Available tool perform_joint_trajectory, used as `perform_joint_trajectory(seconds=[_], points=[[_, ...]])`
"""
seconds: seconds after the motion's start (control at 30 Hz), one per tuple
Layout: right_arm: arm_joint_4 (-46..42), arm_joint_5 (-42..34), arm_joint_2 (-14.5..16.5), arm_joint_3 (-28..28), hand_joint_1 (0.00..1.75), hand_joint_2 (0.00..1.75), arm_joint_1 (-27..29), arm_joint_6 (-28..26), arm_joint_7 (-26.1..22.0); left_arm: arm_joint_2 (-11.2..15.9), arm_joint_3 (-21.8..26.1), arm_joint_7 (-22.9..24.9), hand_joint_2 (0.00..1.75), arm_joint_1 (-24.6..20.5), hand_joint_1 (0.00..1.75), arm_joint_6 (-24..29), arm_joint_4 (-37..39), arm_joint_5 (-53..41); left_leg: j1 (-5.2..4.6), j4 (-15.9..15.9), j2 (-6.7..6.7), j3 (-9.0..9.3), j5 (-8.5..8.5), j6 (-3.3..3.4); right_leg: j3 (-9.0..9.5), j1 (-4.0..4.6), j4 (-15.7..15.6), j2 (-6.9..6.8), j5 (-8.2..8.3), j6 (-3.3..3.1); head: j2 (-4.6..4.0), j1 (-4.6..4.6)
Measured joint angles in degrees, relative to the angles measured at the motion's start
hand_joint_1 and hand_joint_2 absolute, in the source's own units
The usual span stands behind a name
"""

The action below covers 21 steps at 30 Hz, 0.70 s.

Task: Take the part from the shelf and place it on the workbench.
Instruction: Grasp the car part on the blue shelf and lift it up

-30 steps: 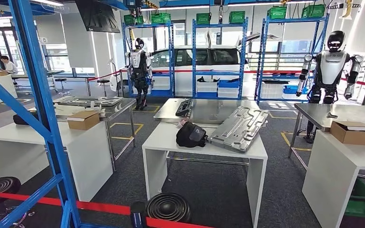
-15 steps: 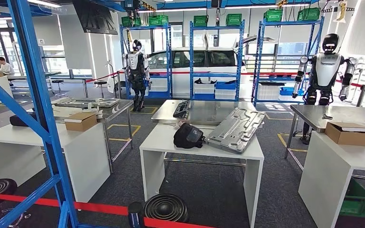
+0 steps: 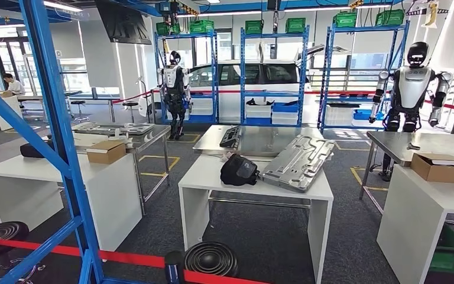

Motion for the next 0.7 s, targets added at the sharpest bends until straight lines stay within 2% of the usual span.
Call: perform_joint_trajectory(seconds=[0.07,0.1,0.13,0.2,0.23,0.27,0.3,0.33,0.4,0.43,0.47,0.53,0.6,0.63,0.7], points=[[0.0,0.0,0.0,0.1,0.0,0.0,0.0,0.0,0.0,0.0,0.2,0.1,1.75,0.2,0.0,0.0,-0.2,-0.1,0.25,0.5,-0.01,-0.15,-0.45,-0.55,0.1,-0.12,0.0,-0.02,0.14,-0.76,0.0,-0.07],[0.0,-0.1,0.1,0.2,0.0,0.0,0.0,0.0,0.0,0.0,0.3,0.2,1.75,0.3,0.0,0.0,-0.3,-0.2,0.38,1.9,0.0,-0.7,-1.44,-0.85,0.15,-0.23,-0.1,-0.03,0.26,-1.07,0.0,-0.13],[0.0,-0.1,0.1,0.2,0.0,0.0,0.0,0.0,0.0,0.1,0.4,0.2,1.75,0.5,0.0,-0.1,-0.4,-0.2,0.52,4.4,0.01,-1.83,-3.04,-1.16,0.17,-0.35,-0.1,-0.03,0.36,-1.31,0.0,-0.2],[0.0,-0.2,0.1,0.2,0.0,0.0,0.1,0.0,0.0,0.0,0.6,0.2,1.75,0.7,0.0,-0.1,-0.4,-0.3,0.72,12.4,0.04,-5.57,-7.05,-1.58,0.02,-0.22,-0.1,-0.03,0.41,-1.52,0.0,-0.33],[0.0,-0.2,0.1,0.2,0.0,0.0,0.1,0.0,0.0,0.0,0.6,0.2,1.75,0.8,0.0,-0.1,-0.4,-0.3,0.79,16.0,0.04,-7.35,-8.39,-1.68,-0.05,-0.13,-0.1,-0.03,0.41,-1.53,0.0,-0.36],[0.0,-0.2,0.0,0.2,0.0,0.0,0.2,0.0,0.0,0.0,0.6,0.2,1.75,0.9,0.0,-0.1,-0.4,-0.3,0.83,17.9,0.04,-8.35,-8.66,-1.68,-0.05,-0.04,-0.1,-0.03,0.41,-1.53,0.0,-0.37],[0.0,-0.2,0.0,0.2,0.0,0.0,0.2,0.0,0.0,0.0,0.7,0.1,1.75,0.9,0.0,-0.1,-0.5,-0.3,0.85,17.4,0.05,-8.19,-7.75,-1.57,0.0,0.06,-0.1,-0.01,0.4,-1.53,0.0,-0.38],[0.0,-0.3,0.0,0.2,0.0,0.0,0.2,0.0,0.0,0.0,0.7,0.0,1.75,0.9,0.0,-0.1,-0.5,-0.4,0.81,14.5,0.04,-6.87,-5.92,-1.32,0.1,0.16,-0.1,0.03,0.39,-1.52,0.0,-0.4],[0.0,-0.4,0.2,0.3,0.0,0.0,0.1,0.0,-0.1,0.0,0.6,-0.2,1.75,0.9,0.0,0.3,-0.9,-0.8,0.5,6.0,0.04,-2.72,-1.97,-0.33,0.25,0.39,-0.1,0.1,0.38,-1.48,0.0,-0.42],[0.0,-0.5,0.2,0.4,0.0,0.0,0.1,0.0,-0.2,0.0,0.6,-0.3,1.75,0.9,0.0,0.6,-1.2,-1.0,0.25,2.8,0.12,-1.26,-0.86,0.12,0.23,0.48,-0.1,0.11,0.37,-1.41,0.0,-0.4],[-0.1,-0.5,0.3,0.4,0.0,0.0,0.1,0.0,-0.2,0.0,0.6,-0.3,1.75,0.9,0.0,1.0,-1.4,-1.3,0.02,1.1,0.2,-0.5,-0.42,0.45,0.15,0.52,-0.1,0.09,0.39,-1.26,0.0,-0.4],[-0.1,-0.7,0.4,0.6,0.0,0.0,0.1,-0.1,-0.3,-0.1,0.6,-0.4,1.75,1.0,0.0,1.7,-2.0,-1.9,-0.22,0.4,0.33,-0.45,-0.22,0.73,0.05,0.54,-0.3,0.05,0.54,-0.79,0.0,-0.42],[-0.1,-0.8,0.3,0.8,0.0,0.0,0.1,-0.2,-0.3,-0.2,0.6,-0.5,1.75,1.4,0.0,2.7,-2.9,-2.9,0.07,-0.5,0.45,-0.16,0.49,1.07,-0.55,0.64,0.6,0.03,0.05,-0.45,0.0,-0.39],[-0.1,-0.9,0.3,0.9,0.0,0.0,0.1,-0.3,-0.4,-0.4,0.6,-0.5,1.31,1.6,0.0,3.3,-3.4,-3.5,0.26,-1.0,0.51,-0.07,0.88,1.29,-1.54,0.7,2.5,0.03,-0.96,-0.47,0.0,-0.33],[-0.1,-1.0,0.2,1.1,0.0,0.0,0.2,-0.4,-0.4,-0.6,0.6,-0.6,0.44,1.9,0.0,4.2,-4.4,-4.6,0.42,-1.4,0.58,-0.2,1.23,1.57,-5.12,0.61,9.6,0.03,-4.19,-0.67,0.0,-0.14]])
